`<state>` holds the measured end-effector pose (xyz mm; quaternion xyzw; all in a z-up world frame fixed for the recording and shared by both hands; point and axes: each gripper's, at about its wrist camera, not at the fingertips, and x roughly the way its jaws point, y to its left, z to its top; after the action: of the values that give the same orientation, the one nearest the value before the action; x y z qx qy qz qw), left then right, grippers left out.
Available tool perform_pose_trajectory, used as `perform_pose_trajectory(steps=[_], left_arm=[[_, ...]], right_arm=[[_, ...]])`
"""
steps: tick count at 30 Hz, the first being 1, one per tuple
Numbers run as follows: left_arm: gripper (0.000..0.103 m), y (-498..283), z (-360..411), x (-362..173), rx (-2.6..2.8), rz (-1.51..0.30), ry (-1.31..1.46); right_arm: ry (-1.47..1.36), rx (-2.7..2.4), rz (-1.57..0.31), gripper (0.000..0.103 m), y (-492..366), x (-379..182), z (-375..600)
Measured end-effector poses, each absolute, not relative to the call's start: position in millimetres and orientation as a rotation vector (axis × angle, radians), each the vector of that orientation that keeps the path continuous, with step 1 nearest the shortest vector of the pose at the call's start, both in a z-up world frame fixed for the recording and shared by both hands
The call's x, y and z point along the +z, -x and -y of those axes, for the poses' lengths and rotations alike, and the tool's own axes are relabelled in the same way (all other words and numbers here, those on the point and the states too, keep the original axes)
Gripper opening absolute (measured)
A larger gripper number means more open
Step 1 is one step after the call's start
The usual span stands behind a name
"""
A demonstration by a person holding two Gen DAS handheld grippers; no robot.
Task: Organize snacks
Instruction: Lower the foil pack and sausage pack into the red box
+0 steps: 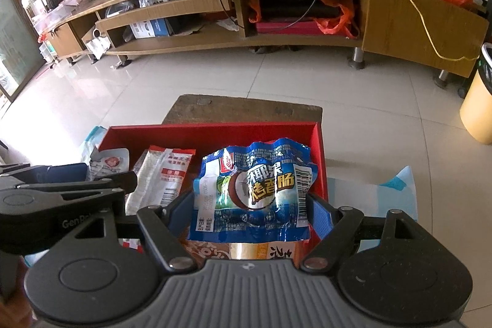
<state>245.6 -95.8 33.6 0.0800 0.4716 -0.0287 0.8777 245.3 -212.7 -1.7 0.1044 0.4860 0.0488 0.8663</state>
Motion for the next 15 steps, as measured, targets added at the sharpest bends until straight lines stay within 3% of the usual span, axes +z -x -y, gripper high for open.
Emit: perform_pose_trajectory(steps=[15], left_arm=[[0.063, -250.3, 97.3, 18.6, -0.053, -1.013, -0.176]], right_arm=[[-0.198, 0.092, -1.051, 0.075, -251.6, -12.5, 208.7]])
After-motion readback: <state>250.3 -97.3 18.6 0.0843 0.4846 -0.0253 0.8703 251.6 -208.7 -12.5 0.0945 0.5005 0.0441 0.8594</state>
